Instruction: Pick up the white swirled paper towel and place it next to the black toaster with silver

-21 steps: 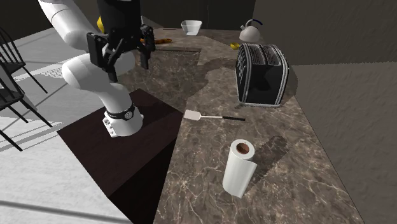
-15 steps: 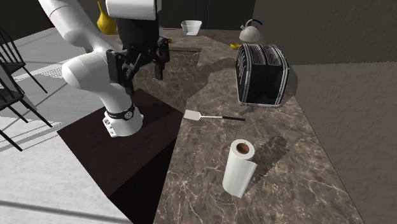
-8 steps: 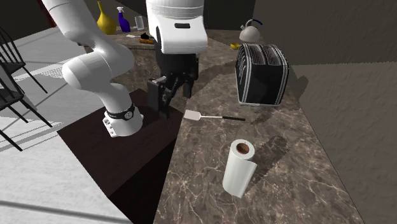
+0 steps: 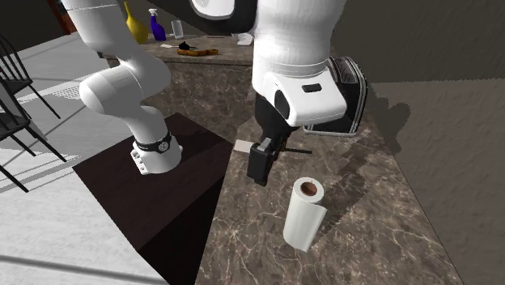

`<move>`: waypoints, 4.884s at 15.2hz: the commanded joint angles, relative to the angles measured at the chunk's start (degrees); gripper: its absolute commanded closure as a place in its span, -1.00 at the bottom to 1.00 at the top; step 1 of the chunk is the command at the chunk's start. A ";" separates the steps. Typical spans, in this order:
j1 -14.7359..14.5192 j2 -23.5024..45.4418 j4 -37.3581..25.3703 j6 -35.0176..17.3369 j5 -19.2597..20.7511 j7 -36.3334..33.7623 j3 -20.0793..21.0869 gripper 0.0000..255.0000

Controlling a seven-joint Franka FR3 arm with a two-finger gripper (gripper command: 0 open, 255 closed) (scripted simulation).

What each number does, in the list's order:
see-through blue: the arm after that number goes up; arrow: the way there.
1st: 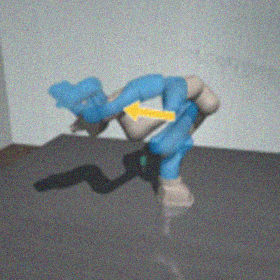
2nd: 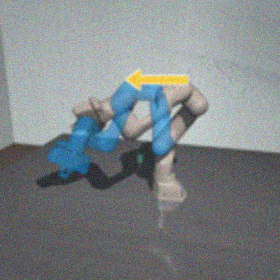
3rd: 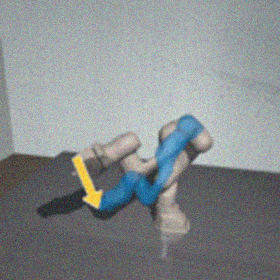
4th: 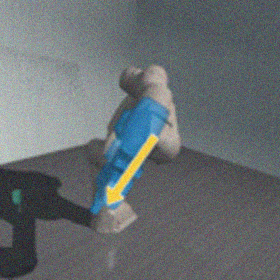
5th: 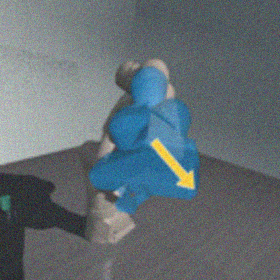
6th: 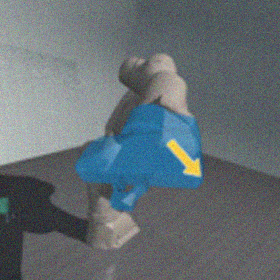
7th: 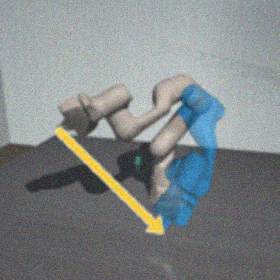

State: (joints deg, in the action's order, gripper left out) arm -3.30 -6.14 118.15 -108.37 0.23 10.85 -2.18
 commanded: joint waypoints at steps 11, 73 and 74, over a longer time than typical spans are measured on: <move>-0.83 17.80 -14.13 -4.40 -3.21 2.63 0.95 -1.00; -0.68 18.05 -42.81 24.01 -3.00 1.43 0.88 1.00; -0.67 18.38 -44.06 24.93 -3.01 1.40 0.88 1.00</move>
State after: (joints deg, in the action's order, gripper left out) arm -3.96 12.13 75.13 -84.41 -2.77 12.31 -1.31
